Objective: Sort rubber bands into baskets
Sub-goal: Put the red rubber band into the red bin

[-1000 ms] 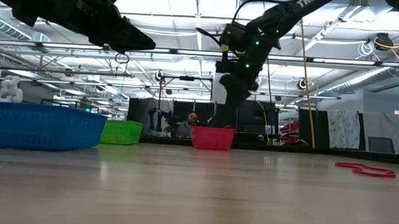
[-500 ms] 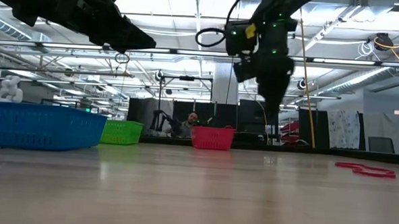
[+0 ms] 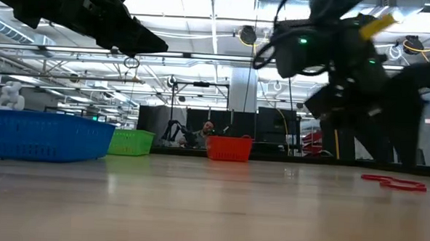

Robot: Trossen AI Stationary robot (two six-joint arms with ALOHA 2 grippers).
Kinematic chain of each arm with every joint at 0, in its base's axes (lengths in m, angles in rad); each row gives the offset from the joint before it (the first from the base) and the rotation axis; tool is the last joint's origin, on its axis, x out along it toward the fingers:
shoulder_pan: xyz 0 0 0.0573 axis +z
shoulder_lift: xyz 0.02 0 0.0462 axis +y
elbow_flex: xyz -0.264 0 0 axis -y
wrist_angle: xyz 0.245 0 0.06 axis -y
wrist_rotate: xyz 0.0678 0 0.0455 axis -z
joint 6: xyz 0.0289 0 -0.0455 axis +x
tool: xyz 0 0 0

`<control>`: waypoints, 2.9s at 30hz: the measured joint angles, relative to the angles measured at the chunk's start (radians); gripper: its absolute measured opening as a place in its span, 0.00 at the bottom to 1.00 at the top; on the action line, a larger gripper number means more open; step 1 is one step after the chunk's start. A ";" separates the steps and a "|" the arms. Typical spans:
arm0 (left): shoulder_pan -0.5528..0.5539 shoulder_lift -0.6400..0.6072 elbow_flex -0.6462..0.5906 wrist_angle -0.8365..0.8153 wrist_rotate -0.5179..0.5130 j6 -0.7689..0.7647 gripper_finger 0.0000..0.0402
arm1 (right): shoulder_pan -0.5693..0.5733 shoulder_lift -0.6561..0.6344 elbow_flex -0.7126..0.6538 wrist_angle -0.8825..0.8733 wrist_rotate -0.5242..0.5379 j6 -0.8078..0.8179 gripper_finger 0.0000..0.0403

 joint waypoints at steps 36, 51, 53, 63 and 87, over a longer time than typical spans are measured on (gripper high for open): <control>0.000 0.000 0.000 0.028 0.000 0.000 0.24 | 0.247 0.006 -0.002 0.065 0.279 -0.045 0.00; 0.000 0.000 0.000 0.029 0.000 0.000 0.24 | 0.099 -0.007 0.321 -0.069 0.514 -0.212 0.00; 0.000 0.000 0.000 0.028 0.000 0.000 0.24 | 0.057 -0.007 0.344 -0.066 0.561 -0.262 0.00; 0.000 0.000 0.000 0.026 0.000 0.000 0.24 | -0.199 -0.008 0.377 0.104 0.628 -0.468 0.00; 0.000 0.000 0.000 0.016 0.000 0.009 0.24 | -0.573 0.029 0.449 0.592 0.471 -0.521 0.00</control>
